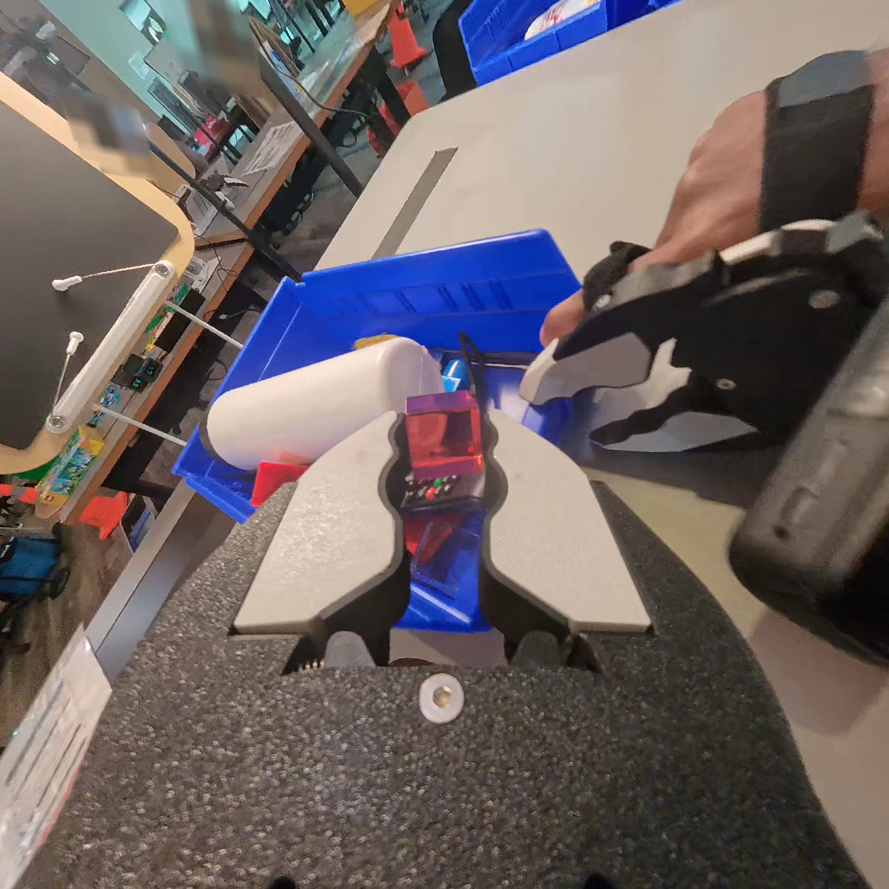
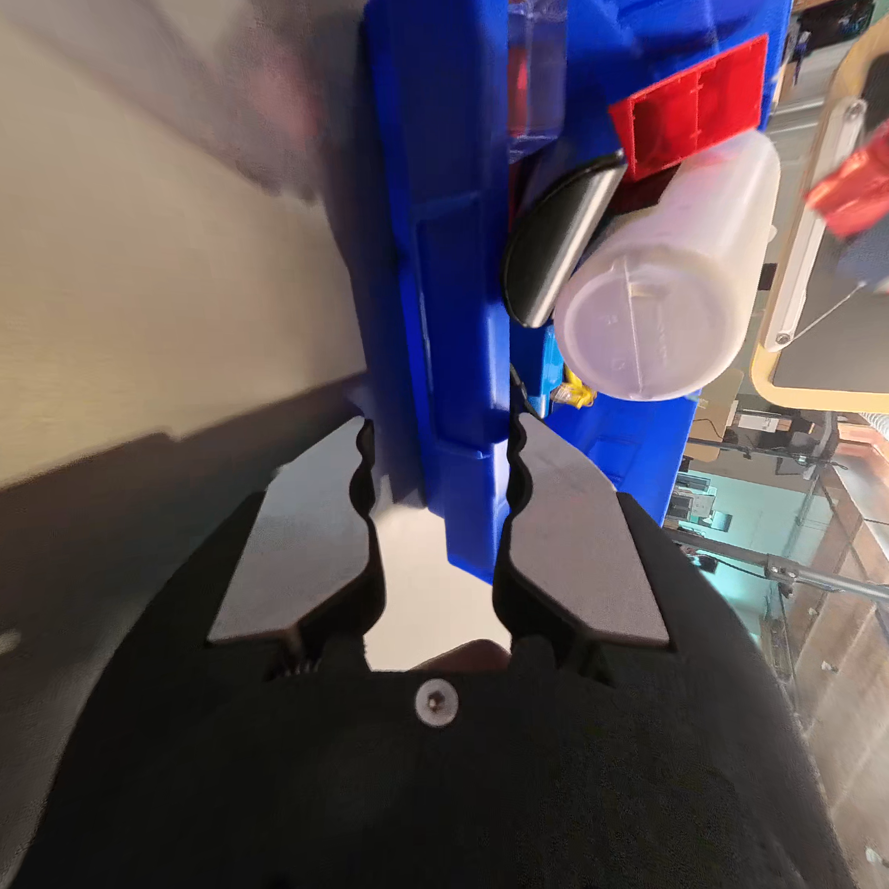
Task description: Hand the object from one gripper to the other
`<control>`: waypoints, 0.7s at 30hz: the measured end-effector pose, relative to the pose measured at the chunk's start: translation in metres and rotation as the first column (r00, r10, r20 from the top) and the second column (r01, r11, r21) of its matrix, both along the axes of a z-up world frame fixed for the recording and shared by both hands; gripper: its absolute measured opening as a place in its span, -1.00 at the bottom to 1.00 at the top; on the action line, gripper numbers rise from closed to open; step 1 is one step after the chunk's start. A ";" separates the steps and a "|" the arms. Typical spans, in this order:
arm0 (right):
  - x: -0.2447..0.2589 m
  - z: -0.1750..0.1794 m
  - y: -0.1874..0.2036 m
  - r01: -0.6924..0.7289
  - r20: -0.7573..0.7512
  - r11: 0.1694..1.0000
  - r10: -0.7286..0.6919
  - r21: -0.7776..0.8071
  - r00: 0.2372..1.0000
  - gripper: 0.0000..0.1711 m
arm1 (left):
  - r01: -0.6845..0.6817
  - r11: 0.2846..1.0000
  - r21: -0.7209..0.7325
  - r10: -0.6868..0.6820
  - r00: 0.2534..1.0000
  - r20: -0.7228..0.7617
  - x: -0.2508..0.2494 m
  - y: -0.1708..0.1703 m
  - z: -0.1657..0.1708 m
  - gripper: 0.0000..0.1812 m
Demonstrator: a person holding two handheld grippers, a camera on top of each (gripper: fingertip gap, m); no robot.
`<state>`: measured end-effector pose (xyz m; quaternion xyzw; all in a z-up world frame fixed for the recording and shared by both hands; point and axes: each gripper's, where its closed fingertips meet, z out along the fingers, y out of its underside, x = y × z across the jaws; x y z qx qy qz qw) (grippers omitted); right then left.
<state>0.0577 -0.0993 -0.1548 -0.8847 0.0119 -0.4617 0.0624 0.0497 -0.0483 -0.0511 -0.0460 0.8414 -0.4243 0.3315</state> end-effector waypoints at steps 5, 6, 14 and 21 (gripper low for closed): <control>-0.035 0.000 0.021 0.002 0.001 1.000 -0.002 -0.016 1.000 -0.39 | 0.037 0.989 0.141 -0.034 0.999 -0.027 -0.003 -0.008 -0.007 -0.68; -0.044 0.000 0.028 -0.008 -0.014 1.000 0.008 0.008 1.000 -0.38 | 0.052 0.984 0.172 -0.045 0.998 -0.040 -0.006 -0.010 -0.010 -0.68; -0.147 0.017 0.085 -0.193 -0.320 0.878 0.353 0.439 0.879 -0.28 | 0.258 0.909 0.327 -0.217 0.963 -0.158 -0.048 -0.017 -0.036 -0.68; -0.188 0.061 0.067 -0.214 -0.333 0.730 0.525 0.649 0.783 -0.33 | 0.292 0.813 0.503 -0.246 0.956 -0.158 -0.068 -0.009 -0.062 -0.68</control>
